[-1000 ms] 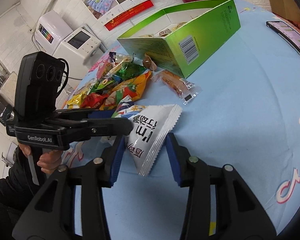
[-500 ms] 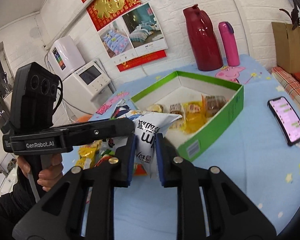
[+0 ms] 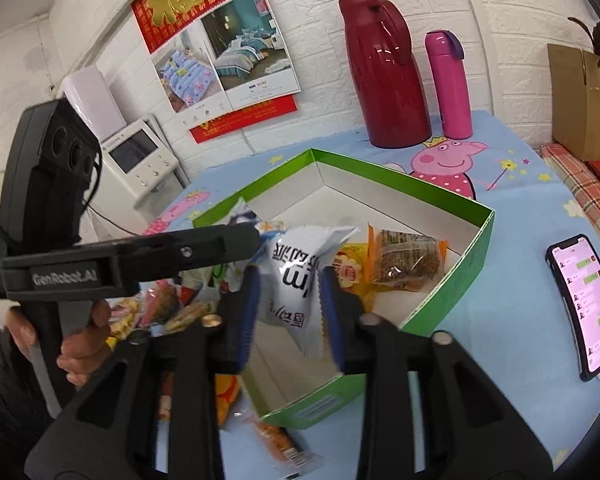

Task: Organize snacks
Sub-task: 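Carry the white bag into the green box and open both grippers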

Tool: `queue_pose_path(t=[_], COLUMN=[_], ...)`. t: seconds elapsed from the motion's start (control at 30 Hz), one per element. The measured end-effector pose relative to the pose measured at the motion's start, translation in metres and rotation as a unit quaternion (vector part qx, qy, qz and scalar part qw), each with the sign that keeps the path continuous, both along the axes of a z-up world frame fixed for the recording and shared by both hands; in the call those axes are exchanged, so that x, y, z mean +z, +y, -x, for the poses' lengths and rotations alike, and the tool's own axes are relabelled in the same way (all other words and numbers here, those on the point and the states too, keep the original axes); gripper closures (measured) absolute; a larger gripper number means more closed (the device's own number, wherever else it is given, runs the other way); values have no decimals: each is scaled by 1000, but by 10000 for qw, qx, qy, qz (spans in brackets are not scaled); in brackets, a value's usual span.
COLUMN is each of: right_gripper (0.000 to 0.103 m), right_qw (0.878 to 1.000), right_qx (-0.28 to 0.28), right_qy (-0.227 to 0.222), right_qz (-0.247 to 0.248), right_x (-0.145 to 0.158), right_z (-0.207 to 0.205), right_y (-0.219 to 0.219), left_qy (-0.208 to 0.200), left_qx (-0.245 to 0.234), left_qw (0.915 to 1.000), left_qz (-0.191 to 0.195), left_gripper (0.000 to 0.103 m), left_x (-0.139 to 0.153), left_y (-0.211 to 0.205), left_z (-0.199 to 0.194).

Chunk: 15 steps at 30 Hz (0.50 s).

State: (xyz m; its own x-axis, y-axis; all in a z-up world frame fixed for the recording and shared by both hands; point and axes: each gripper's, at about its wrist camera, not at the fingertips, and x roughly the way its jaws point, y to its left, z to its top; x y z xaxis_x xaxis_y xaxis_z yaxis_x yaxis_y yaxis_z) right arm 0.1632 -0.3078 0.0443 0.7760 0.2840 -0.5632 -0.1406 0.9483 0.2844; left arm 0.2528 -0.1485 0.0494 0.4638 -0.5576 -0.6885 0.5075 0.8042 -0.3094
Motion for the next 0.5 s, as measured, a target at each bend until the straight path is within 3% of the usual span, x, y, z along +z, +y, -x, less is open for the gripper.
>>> queue_pose_path(t=[0.03,0.23,0.37,0.5], right_gripper=[27,23,21,15], right_qw=[9998,9991,9993,9983], right_qx=[-44,0,5,87], right_qy=[-41,-88,-239,-547], right_qz=[165,421,301,190], right_x=[-4,-4,11,33], right_z=[2,8,23,51], right_y=[1,6,9,17], left_qy=[-43,-24,-212,-725], left_qx=[253,596,718,741], left_qw=[9997,9978,9967,9942], left_qz=[-59,-286,-304,-295], left_gripper=[8,8,8,8], left_x=[-4,-15,1,28], left_y=[6,27,41,58], left_z=[0,-2,17,46])
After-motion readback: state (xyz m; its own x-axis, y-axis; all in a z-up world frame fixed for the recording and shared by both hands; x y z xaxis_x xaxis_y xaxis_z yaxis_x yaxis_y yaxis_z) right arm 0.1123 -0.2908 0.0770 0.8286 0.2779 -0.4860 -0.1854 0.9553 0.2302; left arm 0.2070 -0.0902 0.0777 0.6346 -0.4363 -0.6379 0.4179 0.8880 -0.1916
